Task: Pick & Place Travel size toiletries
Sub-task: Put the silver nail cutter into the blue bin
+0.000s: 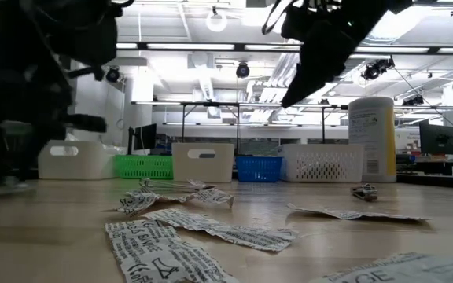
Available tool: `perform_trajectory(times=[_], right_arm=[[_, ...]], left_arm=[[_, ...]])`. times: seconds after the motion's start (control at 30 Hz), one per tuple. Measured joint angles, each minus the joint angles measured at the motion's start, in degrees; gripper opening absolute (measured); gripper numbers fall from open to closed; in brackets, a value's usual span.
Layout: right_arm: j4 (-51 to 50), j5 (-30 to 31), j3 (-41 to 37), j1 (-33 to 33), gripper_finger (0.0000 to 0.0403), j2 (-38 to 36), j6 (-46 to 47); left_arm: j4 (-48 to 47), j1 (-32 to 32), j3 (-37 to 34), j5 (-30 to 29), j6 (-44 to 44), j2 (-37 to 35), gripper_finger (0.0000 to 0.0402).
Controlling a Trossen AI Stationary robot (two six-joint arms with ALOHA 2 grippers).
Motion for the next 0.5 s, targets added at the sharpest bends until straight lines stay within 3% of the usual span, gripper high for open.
perform_trajectory(times=[0.17,0.3,0.5], right_arm=[[12.59,0.08,-8.04,1.38,0.0231,-0.01,-0.02],[28.62,-0.09,-14.62,3.56,0.0231,0.19,-1.27],[55.07,-0.20,-24.98,7.29,0.0231,4.38,-10.36]], left_arm=[[8.20,1.58,0.88,-5.37,-1.02,-0.04,0.0046],[13.14,4.84,0.84,-9.35,-1.90,-0.05,0.0046],[23.26,9.79,2.45,-13.57,-1.89,-0.08,0.0046]])
